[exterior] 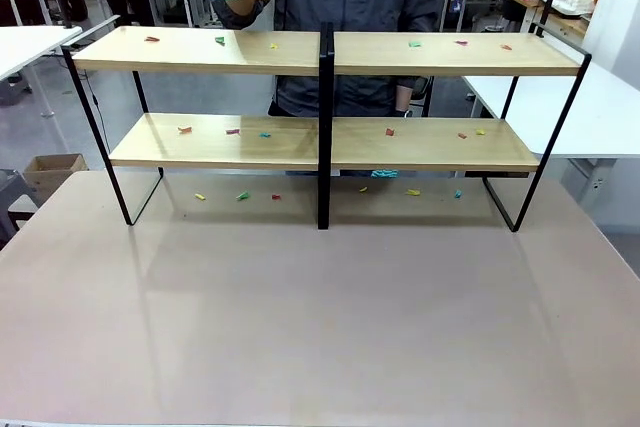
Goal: Clean the shelves.
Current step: Pick up the Duster when the human hands it over.
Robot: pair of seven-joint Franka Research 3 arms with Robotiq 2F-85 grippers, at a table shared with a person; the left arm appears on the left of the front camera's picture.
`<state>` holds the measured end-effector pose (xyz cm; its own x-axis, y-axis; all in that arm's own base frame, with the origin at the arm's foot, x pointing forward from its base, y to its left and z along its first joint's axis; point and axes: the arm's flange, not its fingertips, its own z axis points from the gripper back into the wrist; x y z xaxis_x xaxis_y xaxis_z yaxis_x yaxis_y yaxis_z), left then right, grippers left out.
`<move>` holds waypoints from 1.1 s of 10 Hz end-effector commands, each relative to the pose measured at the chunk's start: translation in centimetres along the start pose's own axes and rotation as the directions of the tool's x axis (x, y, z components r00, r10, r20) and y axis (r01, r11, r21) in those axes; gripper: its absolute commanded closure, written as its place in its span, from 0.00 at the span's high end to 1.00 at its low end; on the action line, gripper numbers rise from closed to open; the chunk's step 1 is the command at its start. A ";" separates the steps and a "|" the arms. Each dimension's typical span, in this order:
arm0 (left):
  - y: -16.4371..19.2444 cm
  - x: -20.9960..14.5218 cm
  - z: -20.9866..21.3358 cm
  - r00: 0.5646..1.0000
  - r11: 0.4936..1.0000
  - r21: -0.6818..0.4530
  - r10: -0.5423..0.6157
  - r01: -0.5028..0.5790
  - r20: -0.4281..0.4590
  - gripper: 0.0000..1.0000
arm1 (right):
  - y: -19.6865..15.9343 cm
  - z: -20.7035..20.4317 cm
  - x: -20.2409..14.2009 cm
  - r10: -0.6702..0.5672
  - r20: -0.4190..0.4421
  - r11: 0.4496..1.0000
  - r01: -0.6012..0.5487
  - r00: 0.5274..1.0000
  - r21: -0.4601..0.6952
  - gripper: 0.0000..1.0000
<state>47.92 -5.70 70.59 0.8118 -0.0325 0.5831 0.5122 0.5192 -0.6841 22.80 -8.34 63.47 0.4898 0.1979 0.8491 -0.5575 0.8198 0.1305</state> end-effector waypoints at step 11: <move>3.6 0.8 -6.5 0.887 0.872 -0.172 0.438 -0.459 -0.147 1.00 | 0.1 0.0 -0.1 0.001 0.000 1.000 -0.001 1.000 0.010 1.00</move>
<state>51.87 -9.16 65.50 0.9815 0.0554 0.1832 0.1537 0.3421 -0.9270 22.81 -8.35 63.46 0.4903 0.1978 0.8488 -0.5572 0.8200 0.1308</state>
